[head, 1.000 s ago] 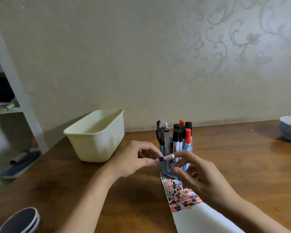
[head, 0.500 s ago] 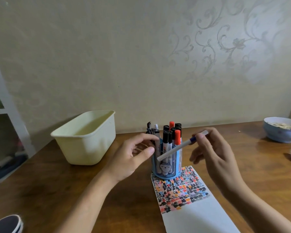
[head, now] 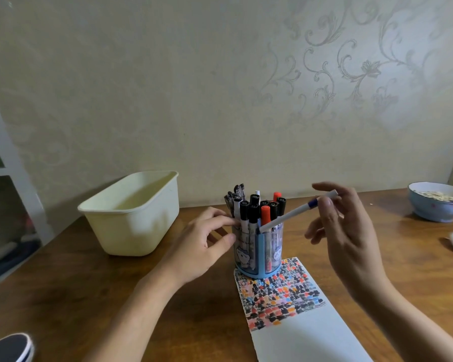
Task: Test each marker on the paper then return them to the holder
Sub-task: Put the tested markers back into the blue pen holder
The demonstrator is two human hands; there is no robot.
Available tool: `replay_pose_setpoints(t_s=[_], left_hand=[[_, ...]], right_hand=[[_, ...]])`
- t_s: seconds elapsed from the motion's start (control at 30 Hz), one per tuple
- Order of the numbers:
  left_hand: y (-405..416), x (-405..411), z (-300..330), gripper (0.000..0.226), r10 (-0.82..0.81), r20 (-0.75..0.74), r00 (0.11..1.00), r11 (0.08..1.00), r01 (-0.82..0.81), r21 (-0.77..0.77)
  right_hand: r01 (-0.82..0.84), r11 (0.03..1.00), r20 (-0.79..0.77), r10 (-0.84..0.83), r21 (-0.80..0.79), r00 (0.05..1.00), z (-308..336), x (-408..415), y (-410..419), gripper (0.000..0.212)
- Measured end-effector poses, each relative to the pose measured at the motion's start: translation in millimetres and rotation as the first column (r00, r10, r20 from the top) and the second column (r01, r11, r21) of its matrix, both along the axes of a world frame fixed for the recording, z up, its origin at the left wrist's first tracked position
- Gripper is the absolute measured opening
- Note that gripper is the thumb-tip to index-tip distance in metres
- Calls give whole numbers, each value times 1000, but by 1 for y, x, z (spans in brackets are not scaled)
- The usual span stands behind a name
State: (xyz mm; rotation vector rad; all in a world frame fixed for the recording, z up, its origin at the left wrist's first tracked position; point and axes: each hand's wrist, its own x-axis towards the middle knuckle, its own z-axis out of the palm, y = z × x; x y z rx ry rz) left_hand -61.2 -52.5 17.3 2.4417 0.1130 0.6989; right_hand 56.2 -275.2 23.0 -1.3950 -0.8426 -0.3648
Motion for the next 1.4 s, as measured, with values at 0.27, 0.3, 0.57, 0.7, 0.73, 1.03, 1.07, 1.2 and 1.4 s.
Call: replay_pose_setpoints(t_s=[0.27,0.3,0.57,0.7,0.73,1.03,1.07,1.2,1.4], left_hand=[[1,0,0,21,-47,29,998,999,47,-16],[2,0,-1,21,-45,27,999,999,45,-18],[3,-1,-2,20,-47,14,999,999,47,8],[5,-2,-1,20,-35,-9,999,997,35,66],[6,-2,-1,21,-15,-10,1000,998,16,68],[9,-4,1,19,46,99,994,999,-44,-14],[9,-5,2,20,18,103,995,1000,-17,-16],[11,-3,-3,21,10,46,999,999,-12,39],[11,0,-6,31,65,22,998,997,-66,27]], right_hand=[[111,988,137,-96,-110,986,1,3,15,28],[119,986,153,-101,-114,983,1,3,15,29],[149,984,199,-127,-100,972,5,7,11,29],[147,988,51,-149,38,988,17,20,-2,25],[148,988,35,-150,46,988,17,22,-5,25],[124,991,18,-125,46,992,13,23,-7,25],[124,991,21,-125,46,992,13,23,-7,25],[142,989,33,-144,44,989,13,23,-6,27],[157,988,68,-156,-8,985,9,23,-2,28]])
